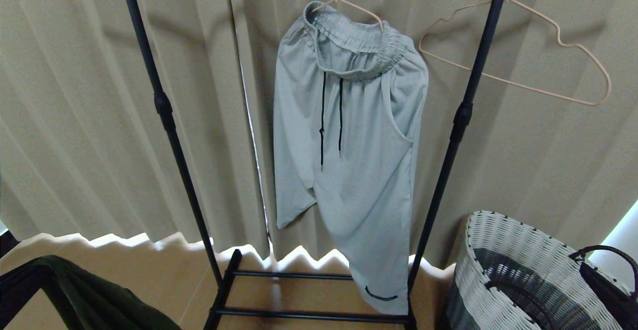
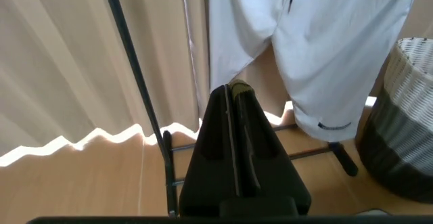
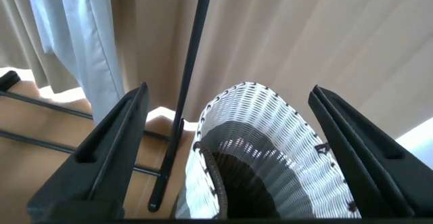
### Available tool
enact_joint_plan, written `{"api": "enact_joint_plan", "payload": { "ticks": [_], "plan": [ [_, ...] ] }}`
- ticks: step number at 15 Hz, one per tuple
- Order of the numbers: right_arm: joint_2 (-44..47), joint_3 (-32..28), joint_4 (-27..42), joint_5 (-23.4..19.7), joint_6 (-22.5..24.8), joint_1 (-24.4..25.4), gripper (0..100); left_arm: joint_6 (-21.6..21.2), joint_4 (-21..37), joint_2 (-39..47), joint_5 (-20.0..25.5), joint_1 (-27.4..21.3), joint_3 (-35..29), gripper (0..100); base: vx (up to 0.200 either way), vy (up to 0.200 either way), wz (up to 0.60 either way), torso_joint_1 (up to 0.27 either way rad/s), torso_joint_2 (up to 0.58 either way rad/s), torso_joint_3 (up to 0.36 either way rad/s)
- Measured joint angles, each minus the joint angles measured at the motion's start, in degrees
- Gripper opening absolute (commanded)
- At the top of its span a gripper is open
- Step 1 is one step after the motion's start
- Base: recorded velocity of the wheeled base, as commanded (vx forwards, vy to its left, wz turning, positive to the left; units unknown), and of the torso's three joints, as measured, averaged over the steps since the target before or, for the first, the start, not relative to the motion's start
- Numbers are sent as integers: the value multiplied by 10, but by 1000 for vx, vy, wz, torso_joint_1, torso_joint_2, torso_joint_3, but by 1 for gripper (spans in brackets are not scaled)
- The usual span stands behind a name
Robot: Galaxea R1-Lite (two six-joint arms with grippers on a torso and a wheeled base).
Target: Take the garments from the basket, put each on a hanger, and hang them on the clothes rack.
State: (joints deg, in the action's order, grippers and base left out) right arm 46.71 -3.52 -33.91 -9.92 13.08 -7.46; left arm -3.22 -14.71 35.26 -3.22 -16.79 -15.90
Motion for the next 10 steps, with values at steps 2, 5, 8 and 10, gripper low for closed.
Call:
{"api": "enact_joint_plan", "payload": {
  "ticks": [2,5,8,10],
  "plan": [
    [2,0,0,0,0,0,100,1,-2,-1,0,0,1,0,0,0,0,46,-471,-352],
    [2,0,0,0,0,0,100,1,-2,-3,0,0,3,0,0,0,0,90,-455,-346],
    [2,-1,0,0,0,0,100,3,-3,-5,0,0,2,0,0,0,0,124,-460,-334],
    [2,-1,-1,-1,0,0,100,4,-3,-10,0,-1,2,0,0,0,0,144,-471,-325]
  ]
}}
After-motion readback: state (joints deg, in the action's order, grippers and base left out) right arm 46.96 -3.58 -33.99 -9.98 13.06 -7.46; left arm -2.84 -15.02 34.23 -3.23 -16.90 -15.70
